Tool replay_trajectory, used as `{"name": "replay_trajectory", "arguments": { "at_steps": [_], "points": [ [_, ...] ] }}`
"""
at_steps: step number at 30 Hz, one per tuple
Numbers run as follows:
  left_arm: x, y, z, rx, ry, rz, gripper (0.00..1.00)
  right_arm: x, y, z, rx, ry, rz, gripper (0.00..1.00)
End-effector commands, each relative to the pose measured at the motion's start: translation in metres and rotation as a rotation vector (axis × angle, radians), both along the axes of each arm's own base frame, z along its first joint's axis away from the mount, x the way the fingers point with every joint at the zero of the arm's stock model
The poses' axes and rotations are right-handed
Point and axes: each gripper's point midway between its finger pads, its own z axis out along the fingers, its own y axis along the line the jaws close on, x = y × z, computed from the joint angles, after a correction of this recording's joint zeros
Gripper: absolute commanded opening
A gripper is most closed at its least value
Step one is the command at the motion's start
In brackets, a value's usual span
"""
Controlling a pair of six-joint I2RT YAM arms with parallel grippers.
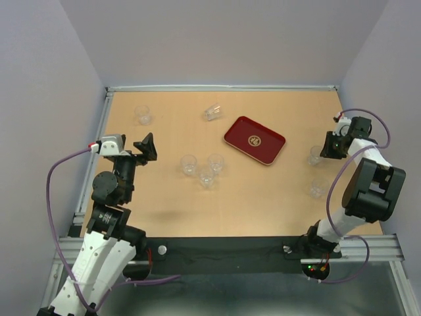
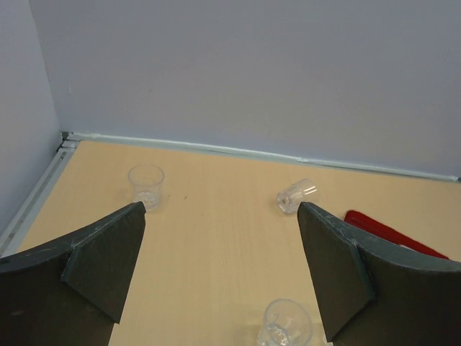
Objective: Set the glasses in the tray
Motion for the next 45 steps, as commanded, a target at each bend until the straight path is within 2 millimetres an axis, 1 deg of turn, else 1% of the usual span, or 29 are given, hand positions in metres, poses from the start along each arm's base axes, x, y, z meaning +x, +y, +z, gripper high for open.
{"name": "replay_trajectory", "arguments": {
  "at_steps": [1,2,3,6,10,11,12,13,15,16,18,19,21,22,23,24,25,27,28,29,31,32,35,36,37,38,39,40,45],
  "points": [
    [-0.002,-0.001,0.013,0.001,-0.051,-0.010,0.99,0.021,-0.005,0.014,0.012,-0.048,0.014,0.19],
    [-0.002,-0.001,0.013,0.000,-0.051,-0.010,0.99,0.022,-0.004,0.014,0.018,-0.049,0.016,0.13],
    [-0.002,-0.002,0.013,0.000,-0.049,-0.010,0.99,0.023,-0.004,0.016,0.016,-0.055,0.018,0.01],
    [-0.001,-0.002,0.012,0.003,-0.047,-0.011,0.99,0.025,-0.004,0.026,0.008,-0.084,0.030,0.01],
    [-0.002,-0.003,0.013,0.003,-0.051,-0.019,0.99,0.030,0.005,0.054,0.009,-0.170,0.092,0.00],
    [-0.001,-0.003,0.013,0.003,-0.049,-0.019,0.99,0.033,0.008,0.065,0.010,-0.200,0.111,0.00],
    [-0.001,-0.004,0.012,0.003,-0.047,-0.022,0.98,0.034,0.012,0.069,0.017,-0.215,0.131,0.00],
    [-0.001,-0.004,0.011,0.004,-0.044,-0.022,0.98,0.037,0.023,0.074,0.036,-0.233,0.167,0.00],
    [0.000,-0.005,0.011,0.005,-0.041,-0.022,0.98,0.045,0.034,0.081,0.039,-0.250,0.206,0.00],
    [0.001,-0.005,0.010,0.008,-0.039,-0.022,0.98,0.049,0.047,0.083,0.043,-0.256,0.244,0.00],
    [0.001,-0.005,0.009,0.009,-0.034,-0.022,0.98,0.060,0.061,0.086,0.046,-0.262,0.282,0.00],
    [0.002,-0.005,0.007,0.013,-0.031,-0.020,0.98,0.065,0.077,0.087,0.040,-0.262,0.322,0.00],
    [0.003,-0.005,0.006,0.014,-0.027,-0.018,0.98,0.075,0.095,0.087,0.033,-0.263,0.362,0.00],
    [0.003,-0.005,0.006,0.016,-0.025,-0.017,0.98,0.083,0.104,0.086,0.033,-0.258,0.379,0.00],
    [0.005,-0.005,0.004,0.019,-0.019,-0.013,0.98,0.088,0.122,0.088,0.030,-0.262,0.419,0.01],
    [0.005,-0.005,0.004,0.019,-0.018,-0.013,0.98,0.093,0.130,0.088,0.032,-0.264,0.433,0.00],
    [0.006,-0.004,0.003,0.021,-0.015,-0.010,0.98,0.104,0.147,0.088,0.026,-0.264,0.464,0.00],
    [0.007,-0.004,0.001,0.025,-0.010,-0.005,0.98,0.113,0.163,0.083,0.017,-0.253,0.493,0.01],
    [0.007,-0.003,0.000,0.029,-0.006,-0.002,0.98,0.126,0.164,0.081,-0.002,-0.255,0.490,0.00],
    [0.008,-0.003,0.000,0.028,-0.006,0.000,0.98,0.128,0.187,0.078,-0.002,-0.249,0.535,0.00],
    [0.008,-0.003,-0.001,0.032,-0.003,0.003,0.98,0.137,0.201,0.074,-0.015,-0.247,0.558,0.00],
    [0.009,-0.003,-0.002,0.033,0.000,0.005,0.98,0.145,0.215,0.068,-0.026,-0.242,0.578,0.00],
    [0.011,-0.004,-0.004,0.037,0.007,0.001,0.98,0.156,0.238,0.059,-0.051,-0.235,0.605,0.01],
    [0.011,-0.004,-0.005,0.042,0.010,-0.001,0.98,0.165,0.244,0.052,-0.055,-0.229,0.608,0.01],
    [0.012,-0.005,-0.005,0.044,0.011,-0.005,0.98,0.170,0.247,0.050,-0.075,-0.230,0.604,0.01],
    [0.012,-0.007,-0.004,0.045,0.007,-0.014,0.98,0.172,0.257,0.039,-0.082,-0.213,0.618,0.01],
    [0.012,-0.007,-0.005,0.047,0.008,-0.015,0.98,0.174,0.262,0.037,-0.092,-0.213,0.624,0.01],
    [0.012,-0.008,-0.005,0.049,0.007,-0.018,0.98,0.181,0.269,0.044,-0.115,-0.237,0.625,0.01],
    [0.012,-0.008,-0.005,0.050,0.007,-0.017,0.98,0.199,0.279,0.037,-0.176,-0.244,0.606,0.04]
  ]
}}
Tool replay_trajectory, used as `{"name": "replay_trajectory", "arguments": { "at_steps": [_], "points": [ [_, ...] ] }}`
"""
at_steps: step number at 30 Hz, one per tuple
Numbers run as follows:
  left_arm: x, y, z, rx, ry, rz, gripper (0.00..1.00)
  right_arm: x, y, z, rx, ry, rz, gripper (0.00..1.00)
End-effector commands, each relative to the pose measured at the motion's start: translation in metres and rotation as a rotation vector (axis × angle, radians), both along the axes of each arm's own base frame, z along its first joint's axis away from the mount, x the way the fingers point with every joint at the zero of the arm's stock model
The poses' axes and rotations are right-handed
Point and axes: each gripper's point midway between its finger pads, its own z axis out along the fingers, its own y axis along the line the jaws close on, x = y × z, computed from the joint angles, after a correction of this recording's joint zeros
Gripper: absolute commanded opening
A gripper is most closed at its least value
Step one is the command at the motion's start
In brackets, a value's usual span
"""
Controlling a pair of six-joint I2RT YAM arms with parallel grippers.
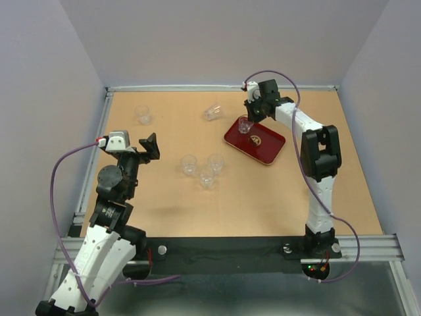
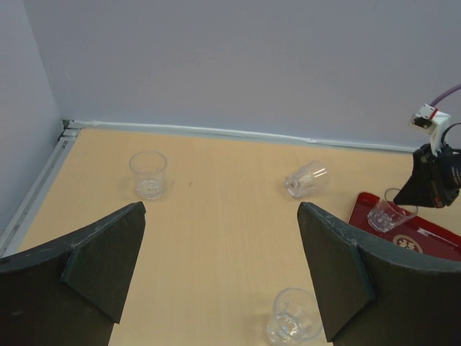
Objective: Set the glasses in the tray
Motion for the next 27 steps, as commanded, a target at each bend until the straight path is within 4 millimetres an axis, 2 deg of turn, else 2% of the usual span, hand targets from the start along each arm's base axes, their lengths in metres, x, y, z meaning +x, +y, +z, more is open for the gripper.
{"name": "replay_trajectory", "arguments": {
  "at_steps": [1,3,9,12,14,18,19,21,22,23,24,25,26,27],
  "points": [
    [0.000,-0.003,0.011,0.004,-0.050,-0.013,0.98,0.030,0.002,0.023,-0.043,-0.107,-0.049,0.05],
    [0.001,-0.003,0.011,0.005,-0.049,-0.016,0.98,0.034,0.003,0.023,-0.049,-0.111,-0.058,0.09],
    [0.001,-0.005,0.011,0.006,-0.048,-0.023,0.98,0.040,0.008,0.019,-0.047,-0.113,-0.057,0.32],
    [0.001,-0.005,0.011,0.008,-0.049,-0.025,0.98,0.043,0.007,0.020,-0.048,-0.120,-0.063,0.51],
    [0.001,-0.005,0.011,0.007,-0.048,-0.027,0.98,0.045,0.008,0.026,-0.043,-0.131,-0.067,0.59],
    [0.001,-0.007,0.011,0.009,-0.046,-0.036,0.98,0.046,0.007,0.050,-0.031,-0.172,-0.081,0.73],
    [0.001,-0.009,0.011,0.009,-0.044,-0.043,0.98,0.044,0.006,0.064,-0.023,-0.191,-0.083,0.76],
    [0.002,-0.011,0.010,0.009,-0.039,-0.053,0.98,0.041,0.005,0.076,-0.015,-0.206,-0.083,0.78],
    [0.002,-0.012,0.010,0.006,-0.037,-0.058,0.98,0.037,0.005,0.093,-0.003,-0.233,-0.080,0.79],
    [0.002,-0.013,0.011,0.006,-0.034,-0.063,0.98,0.031,0.005,0.092,-0.001,-0.222,-0.072,0.80],
    [0.003,-0.014,0.010,-0.002,-0.026,-0.066,0.98,0.020,0.005,0.102,0.013,-0.226,-0.056,0.81],
    [0.003,-0.014,0.010,-0.004,-0.025,-0.067,0.98,0.020,0.005,0.102,0.009,-0.228,-0.052,0.82],
    [0.004,-0.014,0.012,-0.013,-0.021,-0.065,0.98,0.008,0.010,0.124,0.041,-0.258,-0.012,0.82],
    [0.005,-0.014,0.012,-0.022,-0.012,-0.059,0.98,-0.006,0.010,0.112,0.040,-0.220,0.019,0.83]
  ]
}}
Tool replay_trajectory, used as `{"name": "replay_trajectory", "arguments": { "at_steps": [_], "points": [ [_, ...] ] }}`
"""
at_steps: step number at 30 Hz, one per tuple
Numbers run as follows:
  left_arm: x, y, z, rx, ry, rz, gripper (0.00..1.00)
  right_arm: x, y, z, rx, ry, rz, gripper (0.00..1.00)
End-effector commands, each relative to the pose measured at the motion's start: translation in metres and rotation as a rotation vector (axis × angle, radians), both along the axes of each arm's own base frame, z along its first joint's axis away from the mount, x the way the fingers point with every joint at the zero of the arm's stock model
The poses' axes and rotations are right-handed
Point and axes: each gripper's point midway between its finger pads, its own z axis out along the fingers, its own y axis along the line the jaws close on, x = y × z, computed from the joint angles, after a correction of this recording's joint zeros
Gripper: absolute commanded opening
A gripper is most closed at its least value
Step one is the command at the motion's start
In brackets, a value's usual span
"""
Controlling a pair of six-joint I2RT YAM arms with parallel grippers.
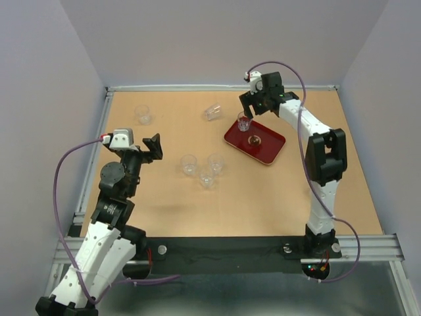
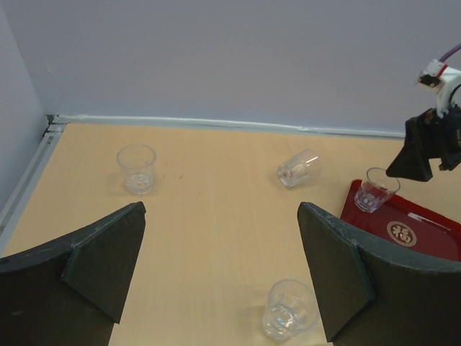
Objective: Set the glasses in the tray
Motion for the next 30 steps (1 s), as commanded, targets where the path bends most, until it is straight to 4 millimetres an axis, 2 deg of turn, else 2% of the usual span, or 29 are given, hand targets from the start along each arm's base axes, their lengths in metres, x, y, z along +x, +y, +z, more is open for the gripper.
{"name": "replay_trajectory", "arguments": {
  "at_steps": [1,2,4,5,6,7,8,9,12,13,14,16,17,20,24,30],
  "points": [
    [0.002,-0.006,0.018,-0.064,-0.015,-0.018,0.98,-0.035,0.009,0.072,0.071,-0.112,0.118,0.83],
    [0.004,-0.008,0.020,-0.078,-0.001,-0.025,0.98,-0.059,0.011,0.073,0.091,-0.092,0.163,0.83],
    [0.005,-0.014,0.013,-0.098,0.048,-0.048,0.98,-0.082,0.008,0.074,0.087,-0.091,0.208,0.83],
    [0.006,-0.022,0.012,-0.132,0.077,-0.079,0.98,-0.097,0.007,0.084,0.094,-0.107,0.229,0.83],
    [0.006,-0.026,0.004,-0.149,0.120,-0.092,0.98,-0.114,0.002,0.068,0.084,-0.069,0.237,0.83],
    [0.006,-0.029,-0.001,-0.167,0.150,-0.105,0.98,-0.125,-0.002,0.063,0.073,-0.064,0.250,0.83],
    [0.007,-0.037,-0.005,-0.210,0.190,-0.129,0.98,-0.135,-0.002,0.061,0.077,-0.058,0.266,0.83],
    [0.005,-0.039,-0.016,-0.219,0.245,-0.132,0.98,-0.154,-0.006,0.058,0.071,-0.057,0.289,0.83],
    [0.002,-0.046,-0.035,-0.255,0.361,-0.144,0.98,-0.187,-0.009,0.054,0.080,-0.060,0.337,0.84],
    [0.001,-0.047,-0.039,-0.266,0.383,-0.144,0.98,-0.188,-0.010,0.063,0.081,-0.087,0.341,0.84],
    [0.001,-0.049,-0.046,-0.269,0.410,-0.149,0.98,-0.197,-0.014,0.051,0.078,-0.065,0.343,0.84],
    [-0.003,-0.057,-0.056,-0.288,0.465,-0.184,0.98,-0.205,-0.017,0.047,0.079,-0.068,0.348,0.84],
    [-0.004,-0.059,-0.061,-0.292,0.482,-0.189,0.98,-0.212,-0.020,0.039,0.080,-0.057,0.345,0.84],
    [-0.001,-0.060,-0.085,-0.286,0.562,-0.167,0.98,-0.212,-0.031,0.039,0.099,-0.072,0.314,0.84],
    [0.001,-0.065,-0.101,-0.273,0.630,-0.177,0.98,-0.213,-0.040,0.045,0.143,-0.083,0.293,0.84],
    [0.005,-0.074,-0.123,-0.261,0.720,-0.200,0.93,-0.215,-0.048,0.040,0.169,-0.071,0.278,0.84]
  ]
}}
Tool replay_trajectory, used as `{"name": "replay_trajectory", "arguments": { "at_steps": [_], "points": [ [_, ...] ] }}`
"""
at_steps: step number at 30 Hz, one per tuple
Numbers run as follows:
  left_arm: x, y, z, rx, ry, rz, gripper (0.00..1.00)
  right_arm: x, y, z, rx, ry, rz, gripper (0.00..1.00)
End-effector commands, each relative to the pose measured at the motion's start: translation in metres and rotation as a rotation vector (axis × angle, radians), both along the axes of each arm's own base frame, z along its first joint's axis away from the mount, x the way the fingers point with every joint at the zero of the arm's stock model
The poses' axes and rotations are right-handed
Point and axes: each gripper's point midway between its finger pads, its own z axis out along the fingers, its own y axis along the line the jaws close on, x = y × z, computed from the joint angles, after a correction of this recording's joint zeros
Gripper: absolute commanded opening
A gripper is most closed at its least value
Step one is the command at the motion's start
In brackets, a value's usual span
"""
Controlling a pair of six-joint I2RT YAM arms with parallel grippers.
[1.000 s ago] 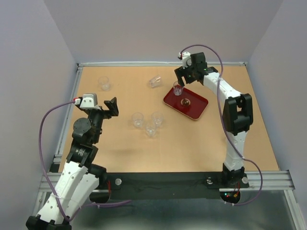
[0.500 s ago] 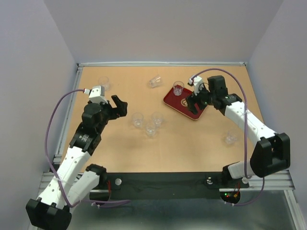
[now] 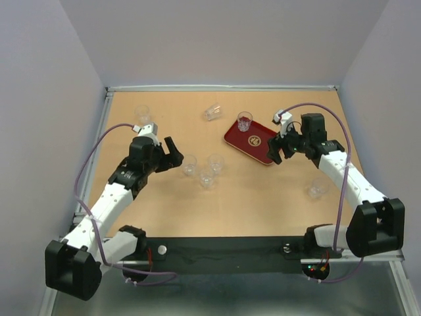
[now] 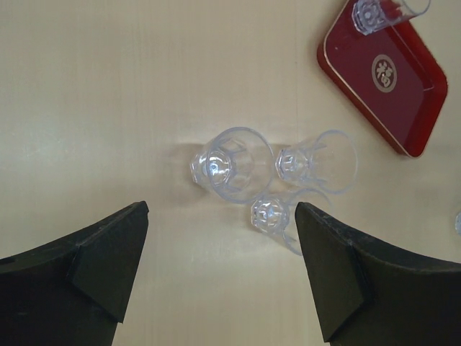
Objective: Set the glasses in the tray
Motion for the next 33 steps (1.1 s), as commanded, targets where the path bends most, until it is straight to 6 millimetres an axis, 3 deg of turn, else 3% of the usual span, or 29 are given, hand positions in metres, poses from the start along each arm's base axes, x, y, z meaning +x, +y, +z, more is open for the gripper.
{"name": "replay_trajectory", "arguments": {
  "at_steps": [1,9,21,30,33],
  "points": [
    [0.005,-0.013,0.009,-0.034,0.005,-0.046,0.91,0.002,0.004,0.011,0.047,-0.049,0.020,0.84],
    [0.015,-0.019,-0.026,0.003,0.123,-0.066,0.84,0.002,0.001,0.009,0.045,-0.050,0.020,0.84],
    [0.035,-0.022,-0.059,0.091,0.204,-0.065,0.76,0.003,-0.004,0.007,0.036,-0.051,0.009,0.84],
    [0.044,-0.025,-0.073,0.172,0.226,-0.056,0.56,0.002,-0.005,0.006,0.035,-0.053,0.007,0.84],
    [0.045,-0.019,-0.074,0.218,0.224,-0.037,0.37,0.002,-0.005,0.008,0.034,-0.060,0.007,0.84]
  ]
}}
